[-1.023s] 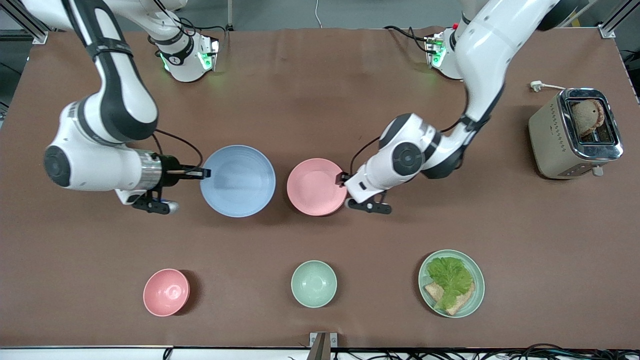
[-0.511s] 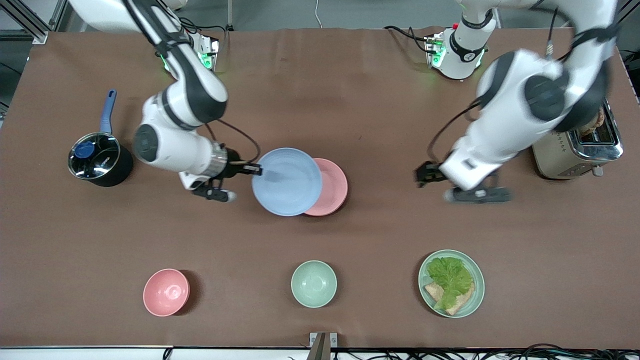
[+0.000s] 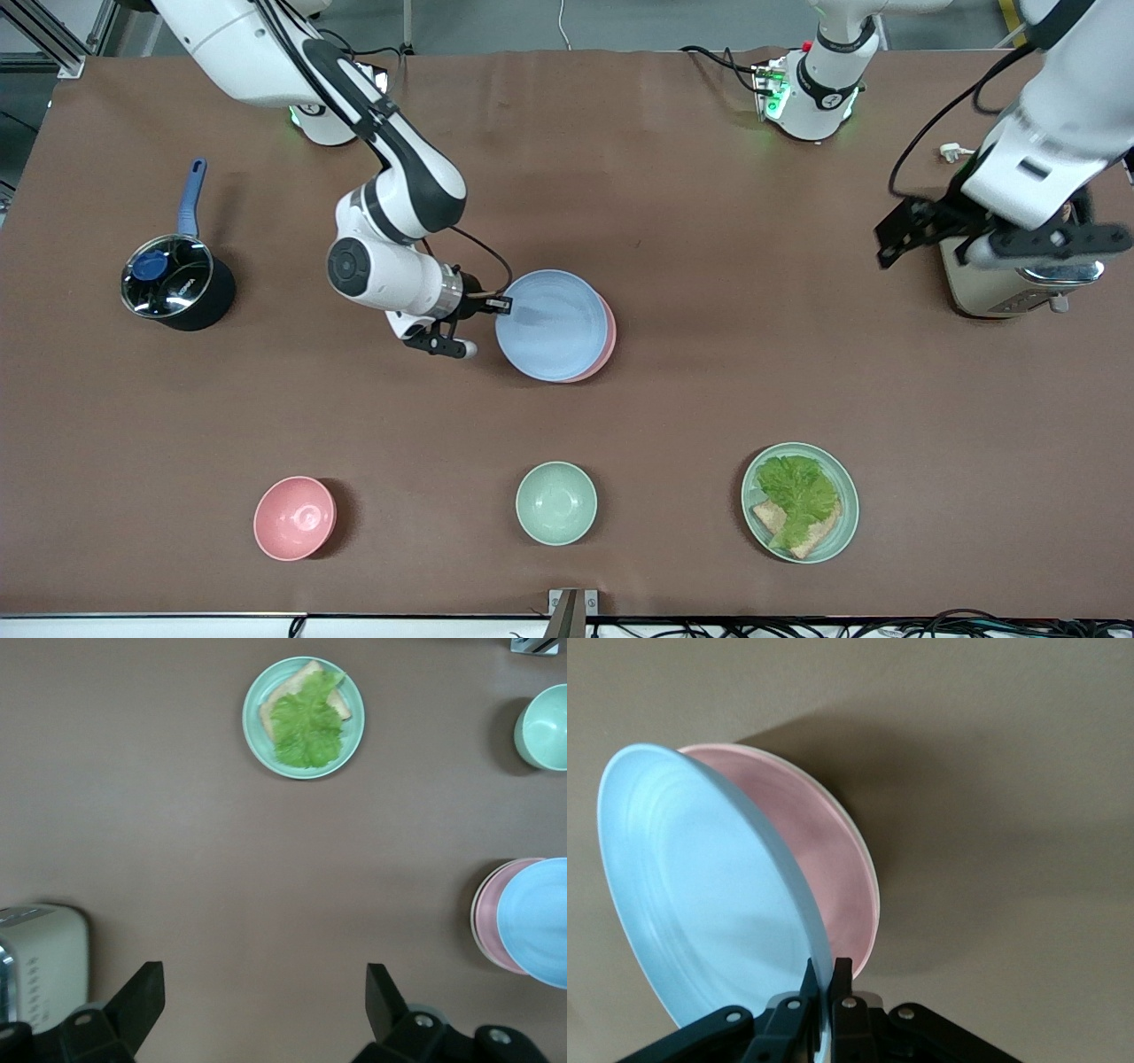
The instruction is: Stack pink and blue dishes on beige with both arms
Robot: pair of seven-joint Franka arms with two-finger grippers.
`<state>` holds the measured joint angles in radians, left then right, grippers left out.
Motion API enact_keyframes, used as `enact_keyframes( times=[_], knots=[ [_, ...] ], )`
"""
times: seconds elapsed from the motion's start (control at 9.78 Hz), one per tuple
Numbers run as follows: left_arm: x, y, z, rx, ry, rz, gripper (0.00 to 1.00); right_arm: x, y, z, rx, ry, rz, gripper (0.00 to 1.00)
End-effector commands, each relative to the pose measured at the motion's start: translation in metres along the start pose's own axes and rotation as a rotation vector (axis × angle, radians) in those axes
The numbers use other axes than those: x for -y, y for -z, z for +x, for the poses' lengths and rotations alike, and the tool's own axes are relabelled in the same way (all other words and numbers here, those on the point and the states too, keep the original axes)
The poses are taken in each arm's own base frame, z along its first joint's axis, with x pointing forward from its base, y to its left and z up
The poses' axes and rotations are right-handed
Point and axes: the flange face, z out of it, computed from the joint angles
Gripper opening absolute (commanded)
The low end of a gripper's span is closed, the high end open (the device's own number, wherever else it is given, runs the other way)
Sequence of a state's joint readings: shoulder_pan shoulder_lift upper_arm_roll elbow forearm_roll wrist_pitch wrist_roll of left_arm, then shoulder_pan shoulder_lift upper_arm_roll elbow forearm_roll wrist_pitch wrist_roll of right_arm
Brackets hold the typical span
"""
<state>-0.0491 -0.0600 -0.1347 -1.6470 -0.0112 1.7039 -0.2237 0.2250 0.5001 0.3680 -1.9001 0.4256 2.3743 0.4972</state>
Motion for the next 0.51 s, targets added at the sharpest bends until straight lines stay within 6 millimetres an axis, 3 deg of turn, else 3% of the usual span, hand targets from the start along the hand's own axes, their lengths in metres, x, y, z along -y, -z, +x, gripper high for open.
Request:
enact_keyframes(
  times=[0.0,0.1,0.2,0.31,0.41],
  knots=[
    [0.025,0.024,-0.002,0.032,0.013,-0.023,1.00,0.000,-0.012,-0.010,-0.019,-0.002,0.002,0.04],
    [0.035,0.044,0.000,0.061,0.021,-0.024,1.00,-0.001,-0.019,-0.014,-0.031,0.007,0.001,0.08],
    [0.037,0.055,0.000,0.065,0.022,-0.030,1.00,-0.004,-0.019,-0.012,-0.026,0.009,-0.004,0.30],
    [0.037,0.055,0.001,0.065,0.023,-0.029,1.00,-0.004,-0.019,-0.012,-0.026,0.011,-0.005,0.71],
    [0.037,0.050,0.004,0.073,0.022,-0.027,1.00,-0.004,-0.015,-0.010,-0.031,0.010,-0.004,1.00]
  ],
)
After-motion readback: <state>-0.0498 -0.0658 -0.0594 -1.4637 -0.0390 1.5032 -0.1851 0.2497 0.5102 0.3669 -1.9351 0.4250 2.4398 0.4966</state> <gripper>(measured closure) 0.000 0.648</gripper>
